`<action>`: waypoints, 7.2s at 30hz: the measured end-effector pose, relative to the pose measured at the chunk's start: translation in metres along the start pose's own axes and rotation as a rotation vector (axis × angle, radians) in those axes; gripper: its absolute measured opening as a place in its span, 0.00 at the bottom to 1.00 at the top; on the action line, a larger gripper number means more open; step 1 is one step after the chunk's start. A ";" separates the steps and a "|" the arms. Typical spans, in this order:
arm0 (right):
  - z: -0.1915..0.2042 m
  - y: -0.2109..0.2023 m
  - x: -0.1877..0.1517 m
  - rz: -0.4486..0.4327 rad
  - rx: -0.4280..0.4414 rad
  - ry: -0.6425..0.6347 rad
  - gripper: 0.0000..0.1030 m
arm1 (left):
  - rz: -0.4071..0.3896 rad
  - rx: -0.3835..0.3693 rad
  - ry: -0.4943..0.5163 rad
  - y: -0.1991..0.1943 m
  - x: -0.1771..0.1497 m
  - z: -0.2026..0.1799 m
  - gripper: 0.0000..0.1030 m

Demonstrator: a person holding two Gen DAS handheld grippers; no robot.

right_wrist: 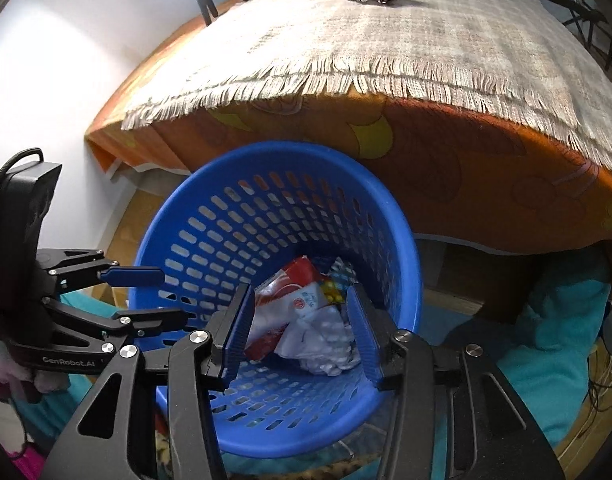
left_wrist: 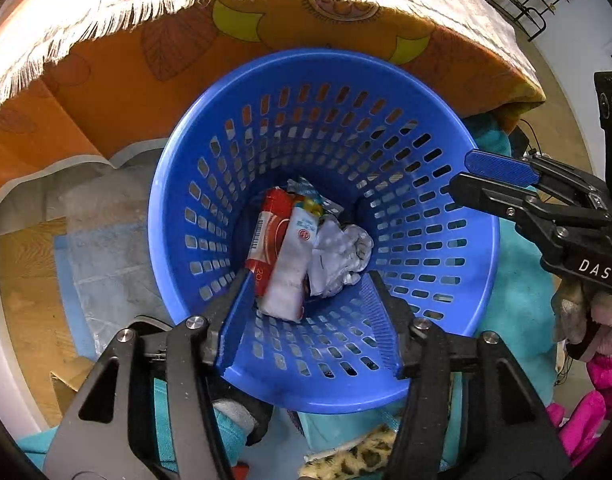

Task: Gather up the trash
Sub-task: 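Carry the white tube and hair tie over the basket and release both, then move both open tools back over the bed toward the blue tube and Snickers wrapper, then grasp the light-blue tube with the left tool while the right tool grasps the Snickers wrapper, then carry the blue tube and Snickers wrapper over the basket and release both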

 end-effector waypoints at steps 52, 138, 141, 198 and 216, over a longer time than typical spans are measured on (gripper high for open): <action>-0.029 -0.064 0.127 -0.194 -0.144 -0.072 0.70 | -0.292 0.095 0.050 -0.077 0.185 0.039 0.64; -0.152 0.001 0.297 -0.195 -0.272 -0.032 0.40 | -0.333 0.089 0.209 0.012 0.426 0.025 0.35; -0.147 0.002 0.296 -0.189 -0.264 -0.056 0.08 | -0.334 0.087 0.174 0.009 0.420 0.034 0.35; 0.046 -0.075 0.060 -0.151 0.036 -0.148 0.04 | -0.327 -0.027 0.080 -0.104 0.082 0.015 0.35; 0.037 -0.035 0.012 -0.049 0.053 -0.081 0.04 | -0.172 -0.056 0.092 -0.045 0.025 -0.006 0.35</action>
Point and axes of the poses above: each gripper's, at about its wrist camera, not at the fingertips, and y roughly the way its jaws point, z to its left, x to its top, the point moved 7 cm from there along y, roughly the way its jaws point, and after that the axes turned 11 degrees about x, right-handed, at the moved point
